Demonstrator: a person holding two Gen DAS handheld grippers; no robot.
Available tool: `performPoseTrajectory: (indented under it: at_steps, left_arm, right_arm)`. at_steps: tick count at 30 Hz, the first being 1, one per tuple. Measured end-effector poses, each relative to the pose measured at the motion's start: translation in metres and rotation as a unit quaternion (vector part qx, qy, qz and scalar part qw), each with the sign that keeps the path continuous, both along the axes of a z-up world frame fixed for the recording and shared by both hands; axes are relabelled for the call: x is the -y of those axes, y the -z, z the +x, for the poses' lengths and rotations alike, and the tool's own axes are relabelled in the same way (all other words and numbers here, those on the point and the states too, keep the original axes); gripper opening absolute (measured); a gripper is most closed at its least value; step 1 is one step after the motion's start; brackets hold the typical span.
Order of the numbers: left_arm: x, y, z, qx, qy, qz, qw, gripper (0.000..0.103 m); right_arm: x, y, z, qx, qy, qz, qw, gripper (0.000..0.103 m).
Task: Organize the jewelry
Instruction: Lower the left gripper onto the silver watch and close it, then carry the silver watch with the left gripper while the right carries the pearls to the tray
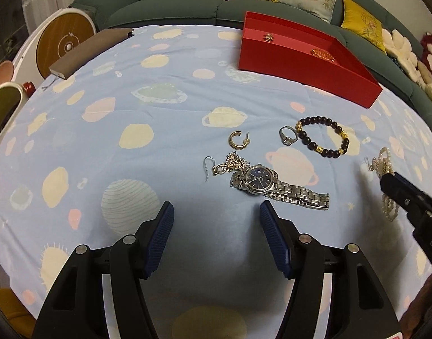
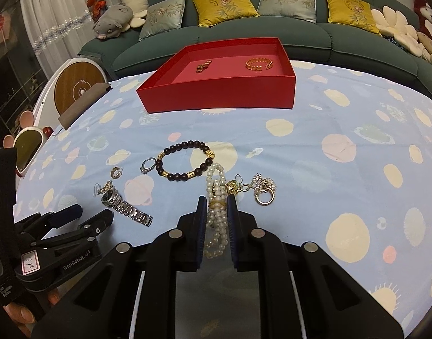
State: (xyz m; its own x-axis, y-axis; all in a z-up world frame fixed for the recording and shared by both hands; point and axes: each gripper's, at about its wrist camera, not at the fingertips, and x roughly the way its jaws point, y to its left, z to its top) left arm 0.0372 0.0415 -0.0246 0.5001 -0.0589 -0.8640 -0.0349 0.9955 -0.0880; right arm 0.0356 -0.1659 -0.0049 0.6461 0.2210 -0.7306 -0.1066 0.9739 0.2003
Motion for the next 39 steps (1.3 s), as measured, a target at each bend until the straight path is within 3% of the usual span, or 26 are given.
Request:
performPoseTrajectory:
  at_steps: [5, 10, 14, 17, 19, 31, 33, 35, 39]
  left_arm:
    - [0.002, -0.003, 0.008, -0.018, -0.026, -0.085, 0.9959, 0.062]
    - [0.01, -0.004, 0.025, -0.022, -0.094, -0.107, 0.9895, 0.062]
    - [0.025, -0.001, 0.035, -0.012, -0.127, -0.05, 0.9906, 0.058]
    - [0.04, 0.003, 0.035, -0.005, -0.101, 0.028, 0.9945, 0.052]
    - [0.043, 0.004, 0.03, 0.003, -0.077, 0.047, 0.9959, 0.052]
    - [-0.003, 0.004, -0.005, 0.011, -0.043, 0.053, 0.9976, 0.049]
    - [-0.006, 0.004, -0.008, 0.017, -0.035, 0.054, 0.9977, 0.044]
    - [-0.009, 0.004, -0.011, 0.025, -0.034, 0.053, 0.9977, 0.033]
    - [-0.017, 0.003, -0.014, 0.034, -0.037, 0.033, 0.9982, 0.028]
  right_arm:
    - [-0.009, -0.002, 0.0, 0.003, -0.01, 0.0, 1.0, 0.014]
    - [-0.012, 0.0, 0.003, 0.0, -0.009, 0.0, 1.0, 0.014]
    - [-0.009, 0.0, 0.004, 0.001, -0.004, 0.001, 1.0, 0.014]
    - [-0.005, -0.002, 0.005, 0.004, 0.0, 0.003, 1.0, 0.014]
    - [-0.004, -0.004, 0.004, 0.006, 0.001, 0.003, 1.0, 0.014]
    - [-0.017, -0.01, -0.004, 0.017, -0.02, -0.01, 1.0, 0.014]
    - [-0.019, -0.007, -0.004, 0.014, -0.022, -0.011, 1.0, 0.014]
    - [-0.022, -0.004, -0.004, 0.011, -0.026, -0.013, 1.0, 0.014]
    - [-0.03, -0.001, -0.003, 0.008, -0.033, -0.016, 0.999, 0.014]
